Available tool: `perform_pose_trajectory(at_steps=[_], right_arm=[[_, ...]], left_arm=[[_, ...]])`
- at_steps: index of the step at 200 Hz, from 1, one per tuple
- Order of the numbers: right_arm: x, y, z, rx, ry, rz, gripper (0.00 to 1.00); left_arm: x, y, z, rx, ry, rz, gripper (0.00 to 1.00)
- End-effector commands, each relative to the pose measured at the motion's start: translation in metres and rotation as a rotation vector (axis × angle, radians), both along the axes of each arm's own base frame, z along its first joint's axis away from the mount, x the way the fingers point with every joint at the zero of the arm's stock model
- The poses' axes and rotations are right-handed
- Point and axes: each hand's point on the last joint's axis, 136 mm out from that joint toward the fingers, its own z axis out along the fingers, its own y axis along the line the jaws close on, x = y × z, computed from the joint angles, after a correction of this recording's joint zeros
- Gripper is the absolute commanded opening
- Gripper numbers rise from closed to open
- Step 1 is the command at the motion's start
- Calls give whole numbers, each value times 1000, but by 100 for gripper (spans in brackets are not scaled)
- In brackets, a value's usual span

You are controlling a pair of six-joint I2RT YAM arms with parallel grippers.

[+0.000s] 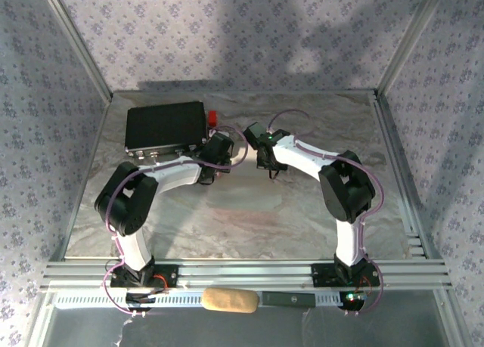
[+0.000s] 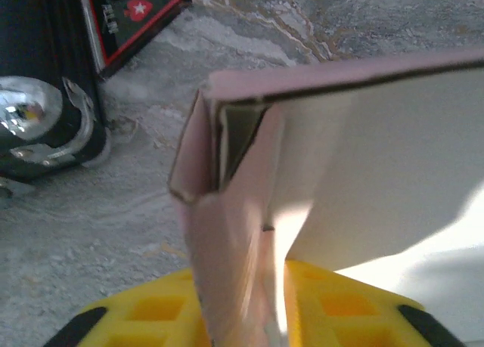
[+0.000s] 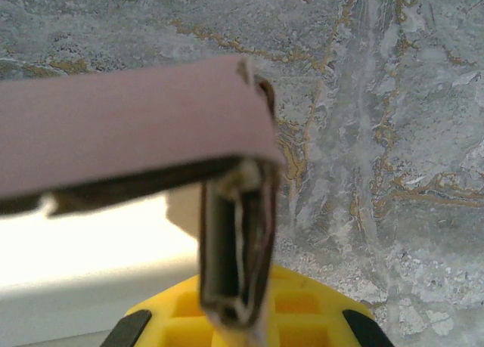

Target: Fold the paper box

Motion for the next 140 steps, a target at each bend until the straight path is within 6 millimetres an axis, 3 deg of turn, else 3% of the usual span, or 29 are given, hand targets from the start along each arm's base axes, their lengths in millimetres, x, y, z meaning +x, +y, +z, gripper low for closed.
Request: perform_pose_trajectory(at_steps=[1, 56, 87, 140], right_arm=[[-10, 1, -17, -9, 84, 20, 0], [-10, 4, -20, -13, 92, 25, 0], [-9, 2, -20, -21, 94, 22, 0], [-9, 1, -22, -25, 97, 15, 0]], left_arm=[[14, -2, 7, 9, -48, 5, 22], [19, -2, -3, 33, -83, 42, 15], [18, -1, -6, 71, -103, 69, 0], [7, 12, -6, 276, -159, 159, 0]])
